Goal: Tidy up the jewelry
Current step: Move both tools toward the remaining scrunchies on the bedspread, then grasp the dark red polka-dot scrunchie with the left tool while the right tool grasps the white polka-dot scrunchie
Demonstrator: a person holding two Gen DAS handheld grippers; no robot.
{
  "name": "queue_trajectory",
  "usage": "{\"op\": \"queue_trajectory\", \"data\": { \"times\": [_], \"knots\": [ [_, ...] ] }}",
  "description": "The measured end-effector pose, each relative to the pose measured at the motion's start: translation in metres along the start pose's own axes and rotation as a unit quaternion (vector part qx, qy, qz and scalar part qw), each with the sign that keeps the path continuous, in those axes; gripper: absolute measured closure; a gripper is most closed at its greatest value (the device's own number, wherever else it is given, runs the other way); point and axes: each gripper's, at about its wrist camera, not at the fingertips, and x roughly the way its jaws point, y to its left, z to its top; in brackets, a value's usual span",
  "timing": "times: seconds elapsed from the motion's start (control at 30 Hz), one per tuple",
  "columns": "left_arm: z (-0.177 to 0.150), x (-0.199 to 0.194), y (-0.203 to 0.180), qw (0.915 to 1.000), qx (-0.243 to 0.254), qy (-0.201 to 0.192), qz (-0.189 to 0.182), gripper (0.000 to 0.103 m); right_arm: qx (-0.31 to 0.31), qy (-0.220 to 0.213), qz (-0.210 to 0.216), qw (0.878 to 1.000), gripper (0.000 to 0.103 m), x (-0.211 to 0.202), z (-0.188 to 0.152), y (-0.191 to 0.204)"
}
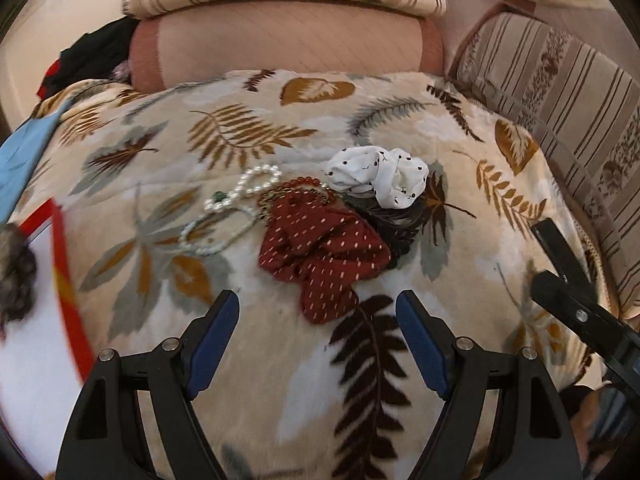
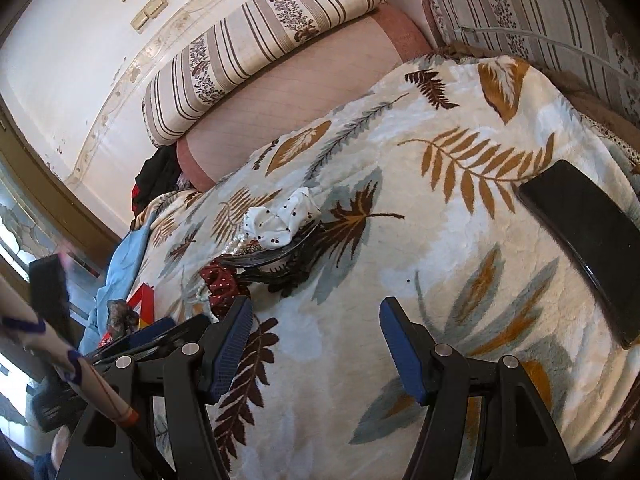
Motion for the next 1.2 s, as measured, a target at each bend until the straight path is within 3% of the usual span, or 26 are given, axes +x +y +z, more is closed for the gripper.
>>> {"op": "queue_trajectory", "data": {
  "times": [0.3,0.33,0.37,0.43,0.57,0.77,1.2],
  "knots": [
    [0.015,0.043,0.007,1.0,-0.007,0.005,0.002,0.023,0.009,0.008,0.011,1.0,0.033,0.008,0.003,-0.008],
    [0.015,0.046,0.009,0.9999,-0.009,0.006,0.001,0.028,0.01,0.009,0.012,1.0,0.033,0.009,0.003,-0.008],
    [0.014,0.049,0.01,0.9999,-0.012,0.007,-0.001,0.044,0.011,0.009,0.013,1.0,0.033,0.009,0.004,-0.008],
    [0.013,0.055,0.013,0.9997,-0.016,0.014,-0.01,0.06,0.011,0.011,0.012,1.0,0.033,0.011,0.005,-0.008],
    [0.009,0.047,0.014,0.9999,-0.011,-0.002,-0.012,0.079,0.009,0.014,0.015,1.0,0.031,0.017,0.012,-0.003],
    [0.003,0.022,0.015,0.9993,-0.004,-0.032,-0.021,0.079,-0.04,0.002,0.0,0.999,0.017,0.034,0.038,0.023],
    [0.007,-0.007,0.031,0.9977,-0.023,-0.056,-0.029,0.079,-0.148,0.052,-0.06,0.986,0.015,0.133,0.071,0.068]
  ]
}}
